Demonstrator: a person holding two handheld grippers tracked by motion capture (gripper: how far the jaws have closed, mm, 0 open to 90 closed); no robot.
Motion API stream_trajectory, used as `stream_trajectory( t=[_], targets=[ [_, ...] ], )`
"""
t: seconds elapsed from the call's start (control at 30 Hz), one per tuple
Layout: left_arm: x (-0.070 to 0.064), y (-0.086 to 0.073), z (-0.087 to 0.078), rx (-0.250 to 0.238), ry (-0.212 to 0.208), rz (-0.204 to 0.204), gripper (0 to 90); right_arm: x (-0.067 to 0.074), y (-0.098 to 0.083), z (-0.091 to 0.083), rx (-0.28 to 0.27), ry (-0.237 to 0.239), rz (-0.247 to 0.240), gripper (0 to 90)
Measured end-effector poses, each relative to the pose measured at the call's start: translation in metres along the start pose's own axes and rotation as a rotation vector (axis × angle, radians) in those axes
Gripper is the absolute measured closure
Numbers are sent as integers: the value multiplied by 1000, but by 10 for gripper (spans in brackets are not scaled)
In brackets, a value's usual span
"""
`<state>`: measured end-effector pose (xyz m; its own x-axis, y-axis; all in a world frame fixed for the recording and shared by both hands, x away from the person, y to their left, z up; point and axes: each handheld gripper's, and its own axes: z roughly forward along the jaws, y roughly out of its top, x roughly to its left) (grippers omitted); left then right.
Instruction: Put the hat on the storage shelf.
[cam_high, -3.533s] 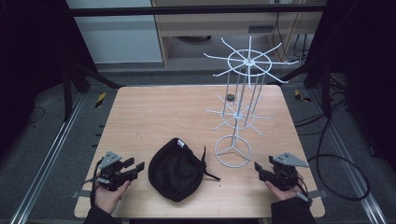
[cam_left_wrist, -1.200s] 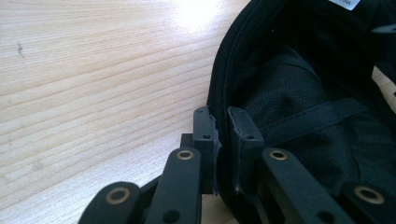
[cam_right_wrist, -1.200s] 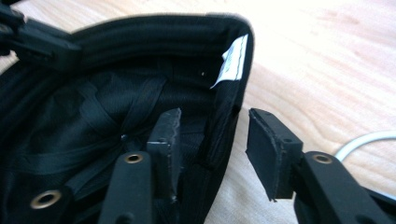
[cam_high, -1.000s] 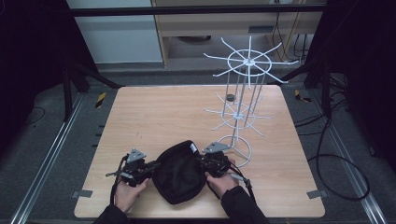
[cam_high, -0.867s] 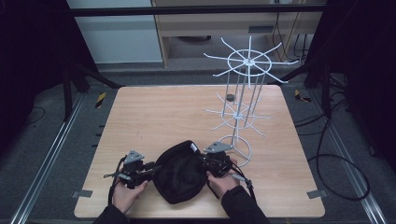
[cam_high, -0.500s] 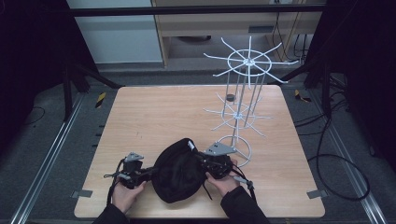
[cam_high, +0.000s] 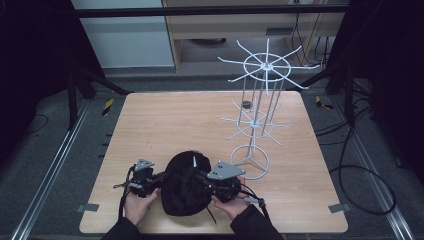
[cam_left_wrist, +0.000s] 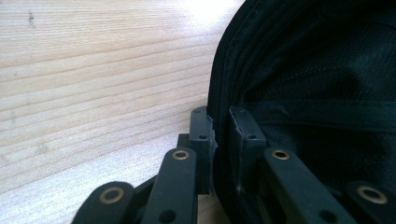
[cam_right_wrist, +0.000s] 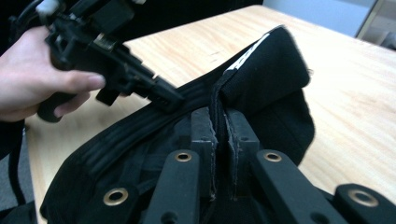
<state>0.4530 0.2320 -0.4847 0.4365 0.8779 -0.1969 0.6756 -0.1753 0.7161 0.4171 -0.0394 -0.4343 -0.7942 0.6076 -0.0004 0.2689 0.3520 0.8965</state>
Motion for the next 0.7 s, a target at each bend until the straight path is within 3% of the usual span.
stream_trajectory(
  t=[0.17,0.23,0.27,0.33,0.53,0.6,0.7],
  targets=[
    [2,0,2,17,-2,11,766,1,-8,3,34,-18,-5,835],
    [2,0,0,2,4,12,739,0,-11,3,47,-34,-4,834],
    [1,2,-7,-35,13,26,708,-1,-12,4,50,-40,-1,833],
    [0,5,-14,-61,6,28,673,-2,-13,4,58,-50,4,833],
    [-11,11,-33,-122,-51,33,618,-3,-18,6,77,-76,15,832],
    [-16,15,-40,-156,-102,29,605,-5,-19,5,78,-78,23,832],
    [-25,19,-46,-176,-129,41,579,-6,-20,5,78,-73,31,831]
  ],
)
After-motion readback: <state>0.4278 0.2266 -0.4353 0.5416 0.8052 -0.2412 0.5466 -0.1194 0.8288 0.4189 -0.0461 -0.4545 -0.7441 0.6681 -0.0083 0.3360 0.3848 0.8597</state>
